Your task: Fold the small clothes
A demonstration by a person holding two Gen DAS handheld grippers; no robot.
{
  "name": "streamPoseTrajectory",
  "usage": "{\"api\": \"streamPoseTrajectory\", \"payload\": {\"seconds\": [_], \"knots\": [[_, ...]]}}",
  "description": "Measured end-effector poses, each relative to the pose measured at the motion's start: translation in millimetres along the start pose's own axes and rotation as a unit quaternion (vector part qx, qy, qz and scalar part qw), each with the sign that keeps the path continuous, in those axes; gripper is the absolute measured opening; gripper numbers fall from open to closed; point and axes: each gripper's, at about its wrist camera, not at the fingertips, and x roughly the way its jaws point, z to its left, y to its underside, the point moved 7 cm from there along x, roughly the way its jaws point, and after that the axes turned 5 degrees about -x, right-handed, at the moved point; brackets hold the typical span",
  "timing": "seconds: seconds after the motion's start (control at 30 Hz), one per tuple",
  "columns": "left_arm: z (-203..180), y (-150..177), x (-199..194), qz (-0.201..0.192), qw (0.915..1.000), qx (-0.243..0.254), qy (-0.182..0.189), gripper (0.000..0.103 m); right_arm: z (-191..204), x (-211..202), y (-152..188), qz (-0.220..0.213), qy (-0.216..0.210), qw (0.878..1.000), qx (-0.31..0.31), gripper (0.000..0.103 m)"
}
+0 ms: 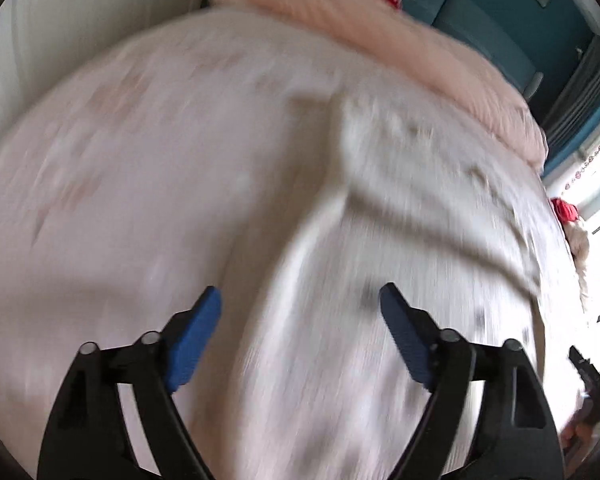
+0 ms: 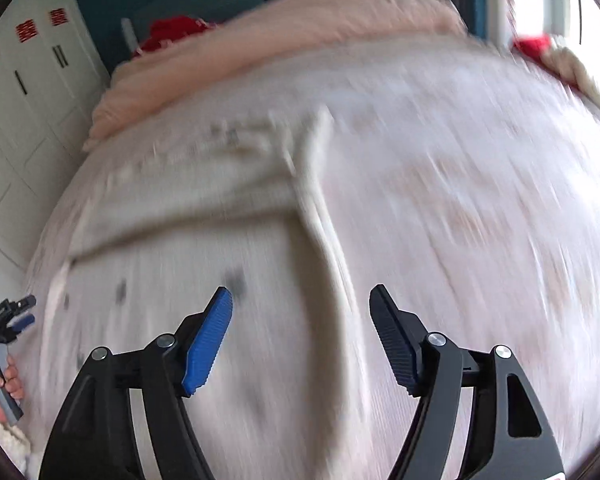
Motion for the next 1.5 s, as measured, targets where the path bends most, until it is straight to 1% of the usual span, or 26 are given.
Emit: {"api": "streamPoseTrajectory", "payload": {"seconds": [0.07,0.1,0.13,0.2,0.23,0.33,0.37,0.43,0.47,0.5,0.53,0.57,0.6,0.63,0.67,0.7,0.73,0.8,0.87,0.97,1.03,1.17,1.23,1.3,1.4,1.5], "knots": [[23,45,-18,0.031,0.9992,-0.024,0.001,0.084,-15,-15,45,0.03,-0.006,0.999,0.03,0.071],[33,64,-24,0.042,0.9983,-0.039,0.004,0.088,-20,-22,69,0.047,-0.019,0.997,0.051,0.072],[40,84,-28,0.053,0.9968,-0.057,0.016,0.089,-24,-27,92,0.06,-0.031,0.995,0.071,0.072],[41,107,-33,0.05,0.9965,-0.063,0.025,0.09,-24,-31,121,0.074,-0.049,0.992,0.092,0.072],[36,115,-39,0.029,0.9983,-0.044,0.024,0.091,-21,-30,130,0.081,-0.059,0.99,0.1,0.073],[22,125,-37,0.025,0.9988,-0.035,0.025,0.092,-7,-28,142,0.068,-0.075,0.988,0.114,0.083],[16,125,-36,0.019,0.9987,-0.036,0.032,0.092,2,-24,138,0.06,-0.085,0.988,0.116,0.083],[6,123,-30,0.021,0.9981,-0.043,0.038,0.087,13,-17,133,0.058,-0.101,0.985,0.125,0.083],[4,121,-29,0.022,0.9976,-0.05,0.043,0.077,18,-12,127,0.055,-0.106,0.985,0.128,0.083],[1,118,-26,0.028,0.9964,-0.059,0.054,0.062,24,-8,121,0.054,-0.11,0.984,0.129,0.081],[-2,116,-23,0.039,0.9947,-0.069,0.066,0.054,29,-4,117,0.053,-0.113,0.984,0.126,0.071],[-1,114,-18,0.051,0.9925,-0.087,0.069,0.041,34,-1,113,0.054,-0.117,0.984,0.122,0.061],[0,113,-15,0.058,0.9903,-0.103,0.073,0.025,36,2,110,0.06,-0.115,0.984,0.119,0.04],[2,113,-13,0.069,0.9878,-0.117,0.076,0.016,39,6,108,0.067,-0.117,0.984,0.119,0.012],[2,112,-11,0.082,0.9846,-0.132,0.08,0.015,42,8,107,0.072,-0.125,0.982,0.123,0.013],[2,111,-16,0.08,0.9838,-0.139,0.08,0.013,43,3,103,0.066,-0.128,0.981,0.129,0.012],[1,110,-22,0.077,0.9845,-0.136,0.081,0.012,43,-8,99,0.053,-0.125,0.983,0.124,0.012],[-7,108,-49,0.058,0.9909,-0.094,0.077,0.011,45,-32,92,0.033,-0.129,0.985,0.11,0.011],[-14,108,-73,0.047,0.9932,-0.067,0.083,0.011,48,-62,89,0.017,-0.127,0.988,0.084,0.011],[-17,118,-116,0.038,0.9942,-0.034,0.095,0.009,47,-93,91,0.015,-0.118,0.992,0.047,0.01],[-14,130,-136,0.04,0.9943,-0.023,0.097,0.009,42,-116,103,0.023,-0.109,0.994,0.014,0.01],[6,188,-170,0.09,0.9924,0.005,0.084,0.009,46,-145,154,0.086,-0.094,0.989,-0.074,0.01],[12,218,-179,0.114,0.9906,0.028,0.07,0.009,52,-159,198,0.137,-0.09,0.978,-0.126,0.01],[19,253,-198,0.133,0.9876,0.063,0.055,0.009,52,-174,237,0.179,-0.095,0.967,-0.154,0.01],[26,287,-223,0.157,0.9833,0.077,0.051,0.009,49,-197,281,0.221,-0.112,0.956,-0.155,0.01],[29,301,-245,0.173,0.9809,0.07,0.056,0.009,43,-224,294,0.22,-0.134,0.96,-0.115,0.01]]}}
